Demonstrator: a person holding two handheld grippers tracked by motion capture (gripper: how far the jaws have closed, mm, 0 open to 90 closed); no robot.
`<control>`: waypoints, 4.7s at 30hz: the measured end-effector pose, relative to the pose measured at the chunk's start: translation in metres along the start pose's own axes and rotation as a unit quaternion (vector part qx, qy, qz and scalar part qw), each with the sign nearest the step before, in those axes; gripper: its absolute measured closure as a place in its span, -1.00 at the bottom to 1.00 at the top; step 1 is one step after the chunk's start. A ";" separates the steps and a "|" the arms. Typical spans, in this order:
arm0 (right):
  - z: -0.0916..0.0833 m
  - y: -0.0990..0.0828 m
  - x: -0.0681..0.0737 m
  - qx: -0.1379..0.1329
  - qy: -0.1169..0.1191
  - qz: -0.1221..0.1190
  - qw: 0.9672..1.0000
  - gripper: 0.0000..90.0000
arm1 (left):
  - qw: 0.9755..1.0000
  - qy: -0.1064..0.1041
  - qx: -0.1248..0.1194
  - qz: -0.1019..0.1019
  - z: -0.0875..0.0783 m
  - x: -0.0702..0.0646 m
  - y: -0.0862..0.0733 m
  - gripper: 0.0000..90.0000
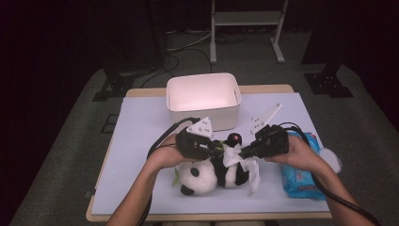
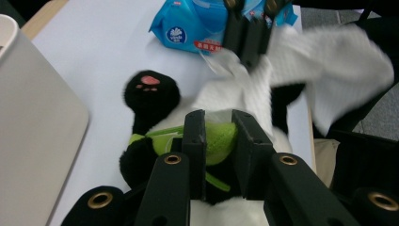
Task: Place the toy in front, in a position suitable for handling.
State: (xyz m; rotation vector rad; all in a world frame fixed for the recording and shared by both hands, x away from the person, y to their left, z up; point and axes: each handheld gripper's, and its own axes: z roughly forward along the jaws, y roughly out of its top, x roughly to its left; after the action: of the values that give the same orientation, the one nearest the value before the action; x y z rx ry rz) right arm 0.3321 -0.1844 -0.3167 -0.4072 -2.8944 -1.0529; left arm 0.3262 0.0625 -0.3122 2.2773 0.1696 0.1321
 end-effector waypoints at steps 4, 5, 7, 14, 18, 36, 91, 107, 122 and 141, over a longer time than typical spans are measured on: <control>0.008 -0.004 0.003 0.007 0.018 0.002 1.000 0.88 | 1.000 -0.008 -0.003 0.001 0.001 -0.003 -0.001 0.68; 0.007 -0.005 0.001 0.002 0.012 0.003 1.000 0.88 | 1.000 -0.016 -0.004 0.002 0.002 -0.005 -0.002 0.67; 0.004 -0.005 -0.002 -0.007 0.001 0.006 1.000 0.88 | 0.999 -0.033 -0.009 0.001 0.003 -0.008 -0.005 0.65; 0.009 -0.004 -0.004 -0.013 -0.006 0.007 1.000 0.88 | 0.999 -0.037 -0.001 -0.002 0.005 -0.012 -0.015 0.44; 0.025 -0.005 -0.001 0.010 0.004 0.001 1.000 0.88 | 0.999 -0.038 -0.003 -0.010 0.003 -0.012 -0.023 0.36; 0.032 -0.017 0.011 0.021 0.058 -0.002 0.998 0.88 | 1.000 -0.015 0.002 -0.008 0.006 -0.012 -0.021 0.42; -0.093 -0.150 -0.056 0.007 -0.152 0.213 0.965 0.82 | 0.998 0.033 -0.021 -0.057 -0.043 -0.002 -0.054 -0.13; -0.095 -0.165 -0.056 -0.023 -0.147 0.232 0.961 0.58 | 0.997 0.033 -0.013 -0.061 -0.038 0.002 -0.058 -0.18; -0.112 -0.154 -0.051 -0.042 -0.150 0.220 0.963 0.37 | 0.997 0.034 -0.014 -0.063 -0.039 0.003 -0.060 -0.22; -0.092 -0.104 -0.046 -0.065 -0.111 0.155 0.980 0.35 | 0.996 0.041 -0.022 -0.078 -0.044 0.002 -0.075 -0.27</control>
State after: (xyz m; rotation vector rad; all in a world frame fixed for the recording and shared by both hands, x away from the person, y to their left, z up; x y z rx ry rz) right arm 0.3448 -0.3298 -0.3169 -1.0053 -2.8175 -1.2109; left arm 0.3160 0.1445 -0.3403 2.2066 0.3838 0.1462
